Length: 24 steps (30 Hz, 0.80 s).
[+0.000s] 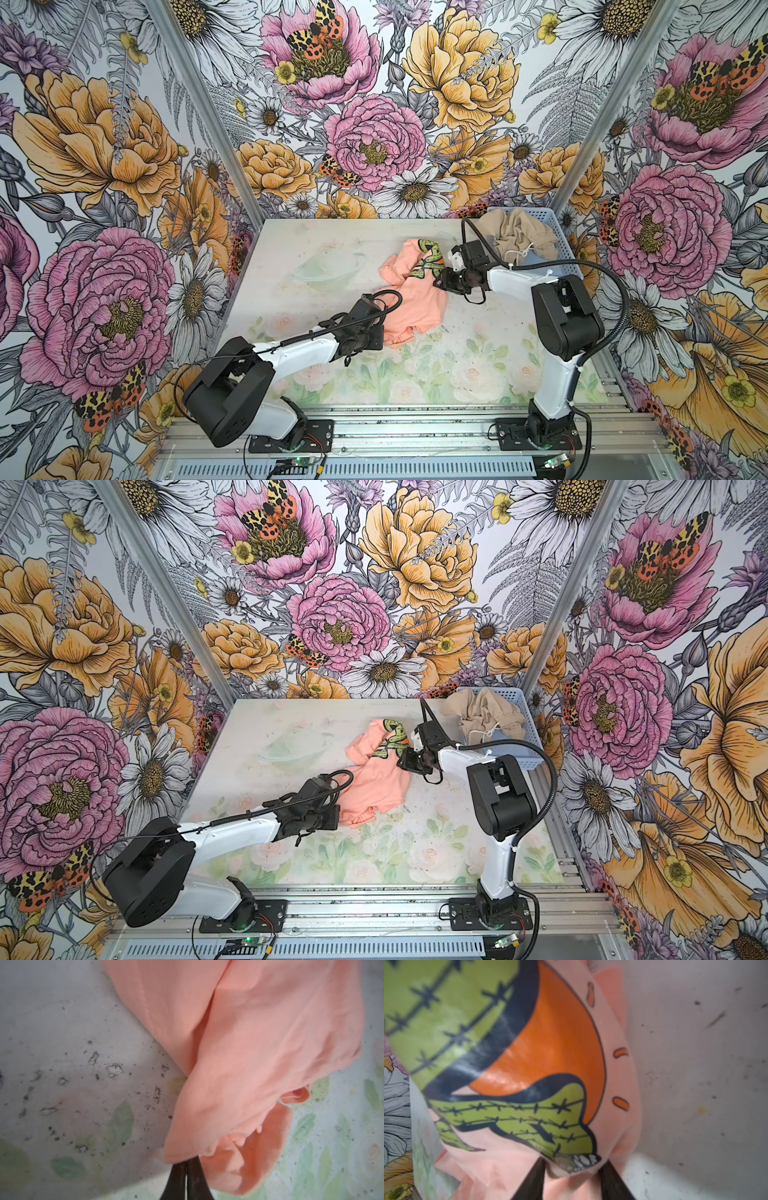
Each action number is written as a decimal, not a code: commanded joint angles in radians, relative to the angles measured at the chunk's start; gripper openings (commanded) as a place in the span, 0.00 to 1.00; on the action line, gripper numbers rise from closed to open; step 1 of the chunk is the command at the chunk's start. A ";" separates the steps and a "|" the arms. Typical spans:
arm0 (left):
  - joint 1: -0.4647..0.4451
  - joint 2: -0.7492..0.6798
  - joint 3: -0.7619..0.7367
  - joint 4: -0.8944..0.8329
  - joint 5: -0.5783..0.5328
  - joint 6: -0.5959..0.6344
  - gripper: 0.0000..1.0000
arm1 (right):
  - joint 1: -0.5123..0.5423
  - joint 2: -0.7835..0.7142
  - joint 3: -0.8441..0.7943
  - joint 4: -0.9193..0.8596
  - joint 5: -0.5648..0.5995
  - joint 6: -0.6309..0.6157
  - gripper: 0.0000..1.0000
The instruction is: Fold and stack the mixed laundry pile
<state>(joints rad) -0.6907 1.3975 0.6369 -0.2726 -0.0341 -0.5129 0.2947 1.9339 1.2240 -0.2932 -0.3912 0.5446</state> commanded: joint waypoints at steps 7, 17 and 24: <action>0.051 -0.185 0.094 -0.138 -0.128 0.071 0.00 | -0.030 -0.139 -0.040 0.006 -0.001 -0.018 0.00; 0.079 -0.450 0.287 -0.398 -0.328 0.224 0.00 | -0.034 -0.599 -0.031 -0.308 0.014 -0.080 0.00; 0.080 -0.518 0.417 -0.433 -0.424 0.332 0.00 | -0.035 -0.729 0.196 -0.508 0.051 -0.119 0.00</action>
<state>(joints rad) -0.6231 0.8909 1.0206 -0.6506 -0.3450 -0.2558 0.2687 1.2194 1.3396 -0.7113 -0.3939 0.4679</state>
